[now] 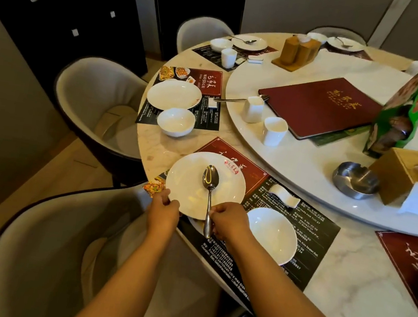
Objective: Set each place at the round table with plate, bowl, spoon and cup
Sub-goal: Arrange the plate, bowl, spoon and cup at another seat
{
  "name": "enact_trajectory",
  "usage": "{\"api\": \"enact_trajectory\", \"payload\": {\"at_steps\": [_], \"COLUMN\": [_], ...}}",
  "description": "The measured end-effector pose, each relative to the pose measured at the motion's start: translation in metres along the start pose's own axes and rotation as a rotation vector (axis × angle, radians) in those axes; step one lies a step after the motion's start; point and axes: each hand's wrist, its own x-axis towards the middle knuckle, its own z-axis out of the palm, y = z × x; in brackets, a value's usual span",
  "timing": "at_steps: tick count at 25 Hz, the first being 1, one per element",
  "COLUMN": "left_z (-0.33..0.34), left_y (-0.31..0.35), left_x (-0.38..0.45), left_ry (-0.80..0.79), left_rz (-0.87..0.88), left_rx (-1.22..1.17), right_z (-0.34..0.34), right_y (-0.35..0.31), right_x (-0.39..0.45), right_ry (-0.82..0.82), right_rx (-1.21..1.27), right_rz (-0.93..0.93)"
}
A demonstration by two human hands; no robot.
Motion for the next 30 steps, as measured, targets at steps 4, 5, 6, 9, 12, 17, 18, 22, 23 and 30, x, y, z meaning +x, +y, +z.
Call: {"api": "enact_trajectory", "payload": {"at_steps": [4,5,6,9,12,17,18,22,23,30], "left_z": [-0.001,-0.001,-0.001,-0.004,-0.007,-0.009,-0.009,-0.009,-0.007,0.052], "left_y": [0.001,0.002,0.002,0.003,0.002,0.006,0.007,0.014,0.018,0.069], "left_x": [-0.002,-0.002,-0.001,-0.003,-0.005,-0.010,-0.011,-0.017,-0.018,-0.003], "left_ry": [-0.042,-0.046,-0.047,-0.055,-0.060,-0.047,-0.039,-0.003,0.002,-0.181], "left_rz": [0.000,0.000,0.003,0.002,0.018,0.044,0.051,0.101,0.121,0.231], "left_rx": [-0.008,-0.006,-0.005,-0.011,-0.012,0.010,0.015,0.046,0.048,-0.030], "right_z": [0.008,0.009,0.010,0.014,0.015,0.014,0.014,0.011,0.007,-0.079], "right_y": [0.001,0.001,0.002,0.004,0.006,0.005,0.005,0.006,0.004,-0.027], "right_x": [0.003,0.003,0.004,0.002,0.001,-0.001,-0.001,-0.006,-0.008,0.020], "right_ry": [0.030,0.039,0.049,0.092,0.123,0.110,0.100,0.056,0.043,0.236], "right_rx": [-0.080,-0.090,-0.104,-0.132,-0.207,-0.303,-0.299,-0.257,-0.245,0.095], "right_rz": [-0.013,-0.020,-0.029,-0.048,-0.048,-0.069,-0.072,-0.072,-0.077,-0.227]}}
